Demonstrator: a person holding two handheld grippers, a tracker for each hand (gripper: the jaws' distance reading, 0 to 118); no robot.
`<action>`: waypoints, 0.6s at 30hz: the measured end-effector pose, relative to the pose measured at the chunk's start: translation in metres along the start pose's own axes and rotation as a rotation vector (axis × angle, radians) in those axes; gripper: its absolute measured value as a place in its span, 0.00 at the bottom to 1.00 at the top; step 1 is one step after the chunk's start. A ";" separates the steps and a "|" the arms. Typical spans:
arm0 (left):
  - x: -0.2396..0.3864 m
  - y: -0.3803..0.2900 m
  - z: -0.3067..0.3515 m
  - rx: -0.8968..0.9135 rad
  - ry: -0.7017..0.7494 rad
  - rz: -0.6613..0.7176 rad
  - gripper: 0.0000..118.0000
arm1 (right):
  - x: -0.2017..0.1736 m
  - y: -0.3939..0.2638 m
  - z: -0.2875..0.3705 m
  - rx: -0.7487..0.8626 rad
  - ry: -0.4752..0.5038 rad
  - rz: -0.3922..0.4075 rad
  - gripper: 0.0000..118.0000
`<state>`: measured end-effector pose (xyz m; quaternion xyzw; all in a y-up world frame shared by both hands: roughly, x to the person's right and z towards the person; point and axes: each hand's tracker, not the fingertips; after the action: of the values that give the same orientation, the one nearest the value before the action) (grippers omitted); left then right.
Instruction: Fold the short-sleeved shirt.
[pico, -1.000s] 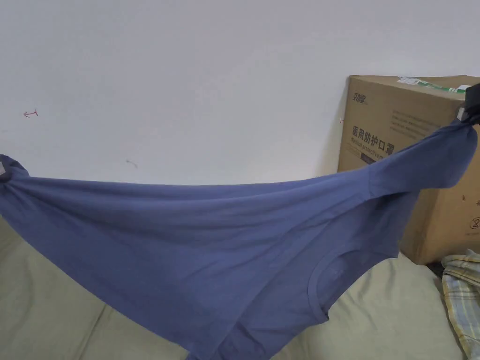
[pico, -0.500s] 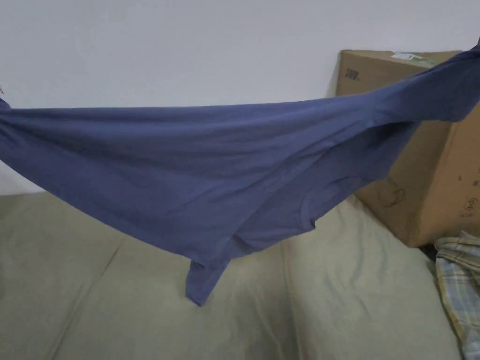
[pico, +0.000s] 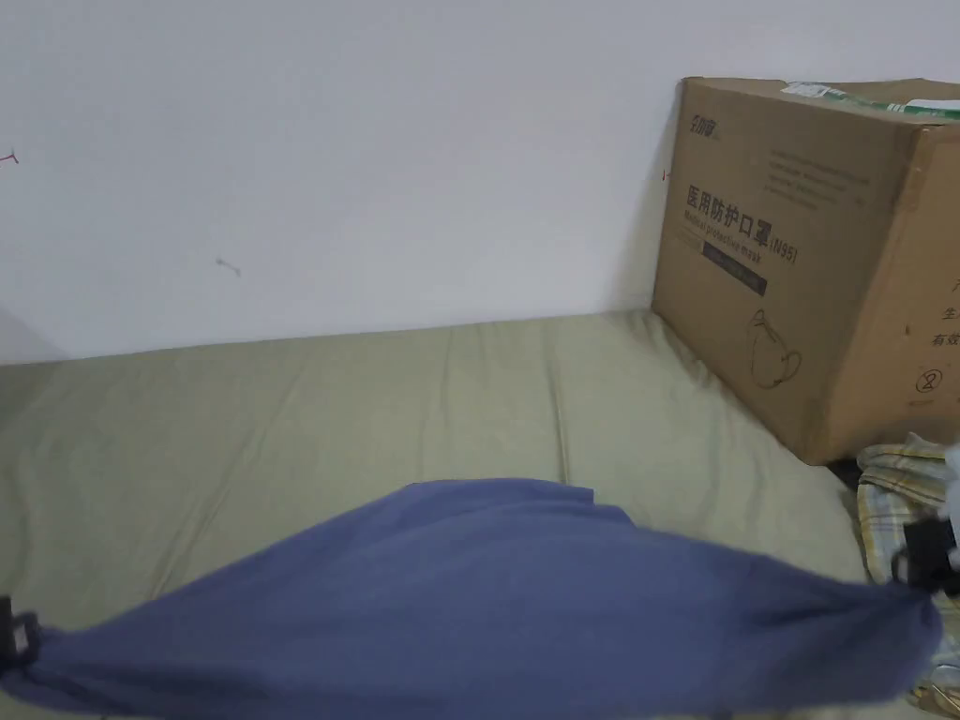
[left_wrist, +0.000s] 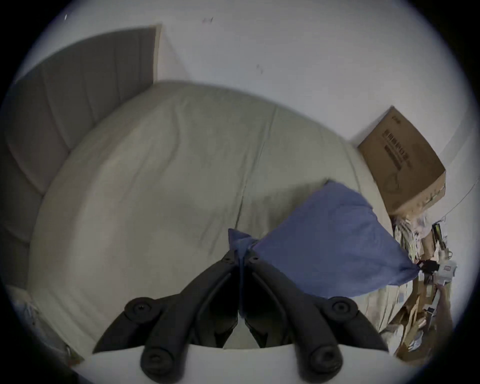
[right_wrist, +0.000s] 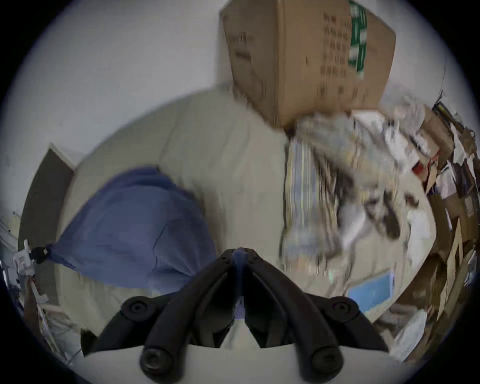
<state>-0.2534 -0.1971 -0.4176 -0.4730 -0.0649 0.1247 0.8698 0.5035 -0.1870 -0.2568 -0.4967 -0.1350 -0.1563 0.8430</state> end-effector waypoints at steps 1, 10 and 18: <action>-0.010 -0.017 0.002 -0.013 -0.004 0.010 0.01 | 0.006 -0.018 -0.005 -0.041 -0.003 0.006 0.04; -0.049 -0.120 0.049 -0.097 0.039 -0.063 0.01 | 0.049 -0.124 -0.012 -0.200 -0.072 0.073 0.04; -0.072 -0.150 0.047 -0.133 0.002 0.035 0.01 | 0.051 -0.149 -0.022 -0.250 -0.058 0.001 0.04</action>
<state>-0.3105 -0.2571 -0.2660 -0.5309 -0.0636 0.1350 0.8342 0.4929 -0.2812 -0.1293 -0.6023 -0.1387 -0.1569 0.7703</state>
